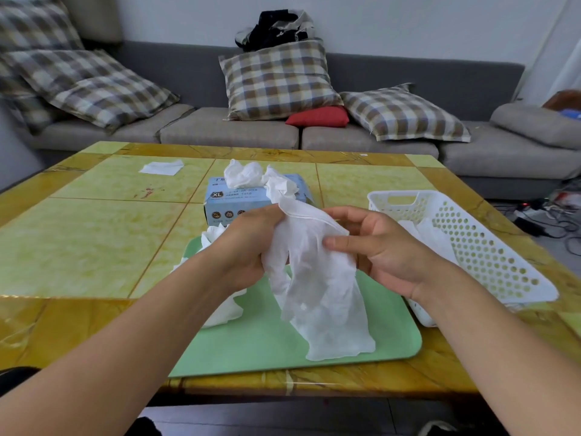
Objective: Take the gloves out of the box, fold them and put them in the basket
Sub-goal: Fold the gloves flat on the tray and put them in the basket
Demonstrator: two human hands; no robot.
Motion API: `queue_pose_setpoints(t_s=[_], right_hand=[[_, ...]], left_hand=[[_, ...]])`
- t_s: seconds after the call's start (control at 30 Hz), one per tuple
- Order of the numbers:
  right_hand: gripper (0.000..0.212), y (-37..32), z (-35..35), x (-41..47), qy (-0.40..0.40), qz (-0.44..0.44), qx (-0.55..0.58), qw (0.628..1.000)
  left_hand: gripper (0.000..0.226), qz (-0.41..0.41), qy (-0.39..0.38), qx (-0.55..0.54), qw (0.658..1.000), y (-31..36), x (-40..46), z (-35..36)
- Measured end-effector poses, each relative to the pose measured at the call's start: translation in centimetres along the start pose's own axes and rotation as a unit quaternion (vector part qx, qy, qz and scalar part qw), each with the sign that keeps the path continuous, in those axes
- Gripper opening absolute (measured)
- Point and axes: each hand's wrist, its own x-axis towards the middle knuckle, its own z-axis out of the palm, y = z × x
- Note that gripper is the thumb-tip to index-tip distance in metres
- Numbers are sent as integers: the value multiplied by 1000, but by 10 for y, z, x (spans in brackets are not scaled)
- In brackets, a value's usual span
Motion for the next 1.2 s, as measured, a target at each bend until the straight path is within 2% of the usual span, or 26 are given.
queue_pose_setpoints(t_s=[0.1,0.2,0.3,0.4,0.53,0.63,0.7,0.87,0.93,1.0,1.07,1.13,1.2], right_hand=[[28,-3,-3,2,39,-1,76,996],[18,-8,-8,0,41,-4,71,997],[19,-13,-7,-2,54,-8,60,997],[24,-17,-2,-5,59,1,52,997],[19,-22,0,-9,63,37,34,997],[24,-22,-5,-11,62,91,54,992],[31,-18,-10,-8,61,129,64,988],[18,5,-21,9,92,185,16,978],[14,10,-20,15,107,168,1,980],[13,2,-17,18,127,61,-4,990],[17,-20,-14,15,138,-123,-36,982],[18,-45,-14,8,117,-279,-57,951],[15,-49,-18,2,124,-335,-96,929]], left_hand=[[30,34,52,92,994,0,2,-4],[34,65,50,137,987,4,0,-4],[31,82,6,145,986,12,-5,-5],[43,79,-57,152,984,18,-12,-4],[25,88,-11,156,984,17,-17,6],[36,41,1,144,989,13,-17,11],[36,0,-4,137,991,10,-14,11],[22,-96,20,129,987,-10,5,4],[19,-108,39,117,987,-15,10,2],[17,-25,57,103,993,-10,14,2],[16,153,69,123,978,7,11,7],[14,345,67,189,917,32,1,13],[15,444,74,279,848,43,-4,11]])
